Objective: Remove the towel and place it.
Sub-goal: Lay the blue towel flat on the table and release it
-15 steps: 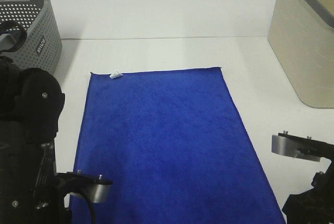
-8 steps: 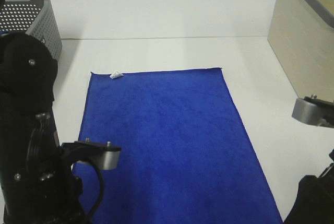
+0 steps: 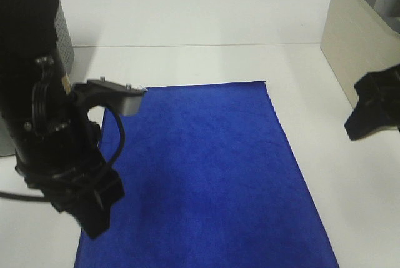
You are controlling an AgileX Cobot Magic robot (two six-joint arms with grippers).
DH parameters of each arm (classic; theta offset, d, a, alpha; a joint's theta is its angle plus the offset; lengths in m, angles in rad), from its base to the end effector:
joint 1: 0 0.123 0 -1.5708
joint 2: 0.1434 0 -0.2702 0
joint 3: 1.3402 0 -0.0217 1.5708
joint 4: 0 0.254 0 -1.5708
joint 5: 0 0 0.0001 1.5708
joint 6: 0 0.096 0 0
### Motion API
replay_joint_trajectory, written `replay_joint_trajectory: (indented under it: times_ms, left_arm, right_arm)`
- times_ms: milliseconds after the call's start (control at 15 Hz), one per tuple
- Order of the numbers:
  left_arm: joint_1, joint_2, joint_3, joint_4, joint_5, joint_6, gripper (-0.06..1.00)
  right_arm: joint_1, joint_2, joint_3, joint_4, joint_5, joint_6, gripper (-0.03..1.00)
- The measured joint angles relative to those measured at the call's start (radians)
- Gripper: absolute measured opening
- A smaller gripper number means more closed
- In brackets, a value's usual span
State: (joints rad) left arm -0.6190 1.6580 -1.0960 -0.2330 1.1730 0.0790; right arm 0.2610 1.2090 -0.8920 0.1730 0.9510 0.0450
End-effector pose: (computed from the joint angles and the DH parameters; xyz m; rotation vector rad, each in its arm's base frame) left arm 0.2253 -0.1856 0.1956 -0.8850 -2.8654 0.2757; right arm 0.2191 0.0725 0.2624 -0.1978 2.7584 0.3032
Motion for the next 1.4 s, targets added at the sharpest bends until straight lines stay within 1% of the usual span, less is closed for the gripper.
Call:
replay_joint_trajectory:
  times_ms: [133, 200, 400, 533, 733, 800, 867, 1000, 1067, 1200, 1267, 1333, 1400]
  left_arm:
    - [0.076, 0.023, -0.104, 0.062, 0.0, -0.003, 0.59]
    - [0.089, 0.034, -0.128, 0.074, 0.0, -0.003, 0.59]
    - [0.151, 0.109, -0.329, 0.154, 0.011, -0.005, 0.59]
    - [0.176, 0.169, -0.47, 0.174, 0.021, -0.005, 0.59]
    - [0.208, 0.271, -0.656, 0.181, 0.036, -0.005, 0.59]
    - [0.218, 0.306, -0.71, 0.183, 0.036, -0.005, 0.59]
    - [0.234, 0.366, -0.787, 0.184, 0.037, -0.005, 0.59]
    - [0.243, 0.426, -0.84, 0.196, 0.038, -0.005, 0.59]
    - [0.243, 0.426, -0.84, 0.196, 0.038, -0.005, 0.59]
    - [0.243, 0.48, -0.903, 0.228, 0.041, -0.005, 0.59]
    - [0.243, 0.513, -0.939, 0.233, 0.041, -0.005, 0.59]
    - [0.243, 0.574, -1.02, 0.261, 0.042, -0.005, 0.59]
    - [0.243, 0.602, -1.051, 0.267, 0.041, -0.005, 0.59]
  right_arm:
    - [0.0, 0.098, -0.126, -0.018, 0.0, 0.008, 0.7]
    - [0.0, 0.126, -0.16, -0.02, 0.0, 0.008, 0.7]
    - [0.0, 0.303, -0.351, -0.021, 0.005, -0.014, 0.7]
    - [0.0, 0.407, -0.472, -0.02, 0.033, -0.027, 0.7]
    - [-0.009, 0.537, -0.608, -0.017, 0.08, -0.036, 0.7]
    - [-0.022, 0.569, -0.641, -0.004, 0.097, -0.036, 0.7]
    - [-0.068, 0.625, -0.692, 0.036, 0.127, -0.045, 0.68]
    - [-0.116, 0.657, -0.713, 0.06, 0.14, -0.063, 0.68]
    - [-0.116, 0.657, -0.713, 0.06, 0.14, -0.063, 0.68]
    - [-0.131, 0.688, -0.72, 0.07, 0.139, -0.084, 0.68]
    - [-0.131, 0.706, -0.723, 0.072, 0.142, -0.09, 0.68]
    - [-0.131, 0.76, -0.744, 0.077, 0.147, -0.108, 0.68]
    - [-0.131, 0.792, -0.767, 0.077, 0.155, -0.125, 0.68]
